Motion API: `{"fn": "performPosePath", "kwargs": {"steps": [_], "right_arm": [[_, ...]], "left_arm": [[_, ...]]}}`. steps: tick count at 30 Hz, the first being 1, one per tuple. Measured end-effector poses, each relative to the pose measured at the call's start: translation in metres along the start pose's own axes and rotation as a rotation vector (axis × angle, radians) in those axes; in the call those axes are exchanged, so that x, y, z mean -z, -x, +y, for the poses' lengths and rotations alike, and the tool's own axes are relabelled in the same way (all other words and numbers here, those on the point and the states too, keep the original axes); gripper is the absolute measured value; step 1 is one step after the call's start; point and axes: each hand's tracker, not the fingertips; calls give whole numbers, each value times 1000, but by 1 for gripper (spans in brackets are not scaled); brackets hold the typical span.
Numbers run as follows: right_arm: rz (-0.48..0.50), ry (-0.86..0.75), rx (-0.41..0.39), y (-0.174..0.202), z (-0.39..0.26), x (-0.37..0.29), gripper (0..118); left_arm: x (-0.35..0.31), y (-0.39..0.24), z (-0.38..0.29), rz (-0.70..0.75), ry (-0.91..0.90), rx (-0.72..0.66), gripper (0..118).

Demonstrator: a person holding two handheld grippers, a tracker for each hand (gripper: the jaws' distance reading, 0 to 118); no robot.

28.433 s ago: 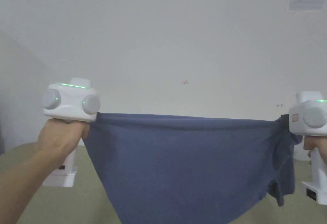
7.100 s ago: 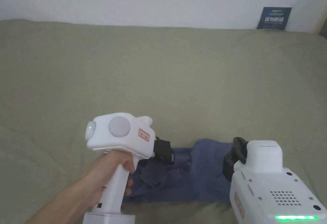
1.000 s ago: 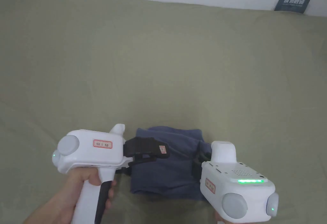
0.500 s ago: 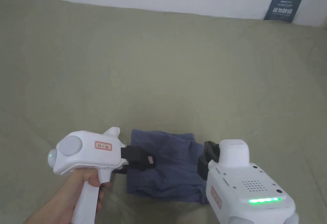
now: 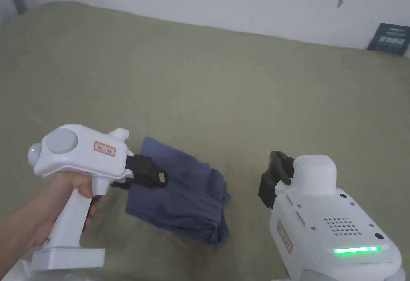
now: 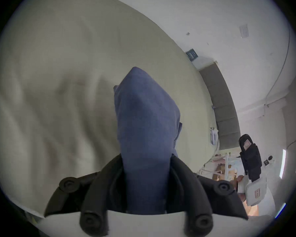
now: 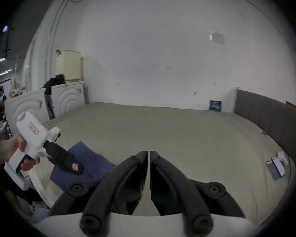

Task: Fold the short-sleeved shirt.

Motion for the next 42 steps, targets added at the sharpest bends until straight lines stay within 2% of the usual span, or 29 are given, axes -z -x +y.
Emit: {"fn": "performPosePath", "kwargs": {"steps": [4, 9, 15, 16, 19, 25, 29, 30, 31, 32, 33, 34, 36, 37, 39, 42], "right_arm": [[137, -12, -6, 64, 11, 36, 9], [321, 16, -32, 156, 12, 87, 9], [484, 61, -25, 257, 9, 156, 9], [510, 71, -29, 271, 8, 167, 9], [561, 90, -43, 302, 6, 190, 9], [601, 108, -68, 330, -4, 213, 9], [626, 109, -60, 332, -7, 219, 9], [624, 109, -62, 332, -6, 220, 9], [621, 113, -62, 331, -6, 219, 9], [627, 114, -56, 327, -7, 219, 9], [626, 113, -55, 325, -7, 218, 9], [623, 112, -59, 323, -8, 216, 9], [625, 119, -61, 318, -8, 212, 9], [623, 122, -65, 315, -7, 210, 9], [619, 122, -66, 309, -5, 204, 9], [609, 119, -46, 294, 4, 190, 9]], "left_arm": [[-67, 57, 19, 56, -38, -54, 28], [-143, 129, 47, 167, -44, -46, 28], [-211, 206, 87, 319, -69, -106, 28], [-220, 237, 112, 343, -67, -122, 28], [-232, 264, 133, 396, -56, -118, 28], [-233, 291, 162, 406, -7, -47, 28], [-225, 288, 162, 429, 6, -59, 32], [-222, 289, 163, 431, 12, -59, 41], [-220, 288, 163, 473, 17, -45, 60], [-217, 263, 147, 499, -15, -31, 93], [-217, 259, 146, 520, -36, -19, 113], [-220, 254, 142, 542, -69, -4, 118], [-237, 266, 151, 514, -169, 5, 118], [-245, 264, 151, 515, -182, -36, 118], [-254, 251, 146, 556, -224, -16, 117], [-273, 232, 137, 545, -292, 2, 94]]}}
